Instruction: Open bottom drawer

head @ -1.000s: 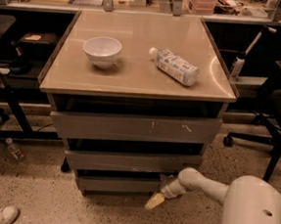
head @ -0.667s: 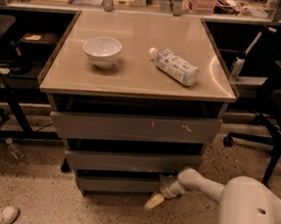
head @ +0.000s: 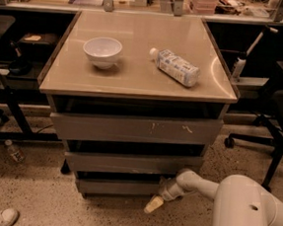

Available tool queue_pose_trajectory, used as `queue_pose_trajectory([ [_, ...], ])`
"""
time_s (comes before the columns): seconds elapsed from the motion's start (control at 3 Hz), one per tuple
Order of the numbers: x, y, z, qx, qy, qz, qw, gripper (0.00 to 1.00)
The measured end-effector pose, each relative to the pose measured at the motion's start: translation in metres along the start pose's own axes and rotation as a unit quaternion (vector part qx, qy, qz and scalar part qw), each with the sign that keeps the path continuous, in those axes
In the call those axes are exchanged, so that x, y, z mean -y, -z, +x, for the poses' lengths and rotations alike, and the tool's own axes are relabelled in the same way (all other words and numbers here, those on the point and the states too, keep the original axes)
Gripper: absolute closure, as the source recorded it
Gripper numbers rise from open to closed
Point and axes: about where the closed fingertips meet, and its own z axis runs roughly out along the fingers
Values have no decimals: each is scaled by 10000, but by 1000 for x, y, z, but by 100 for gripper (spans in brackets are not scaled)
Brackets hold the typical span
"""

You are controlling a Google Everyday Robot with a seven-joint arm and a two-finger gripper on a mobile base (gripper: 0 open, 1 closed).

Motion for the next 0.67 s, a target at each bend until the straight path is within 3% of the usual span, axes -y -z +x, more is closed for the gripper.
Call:
queue_pose_trajectory([
  [0.67, -19, 11, 15, -177, -255, -189, 9993, 0],
])
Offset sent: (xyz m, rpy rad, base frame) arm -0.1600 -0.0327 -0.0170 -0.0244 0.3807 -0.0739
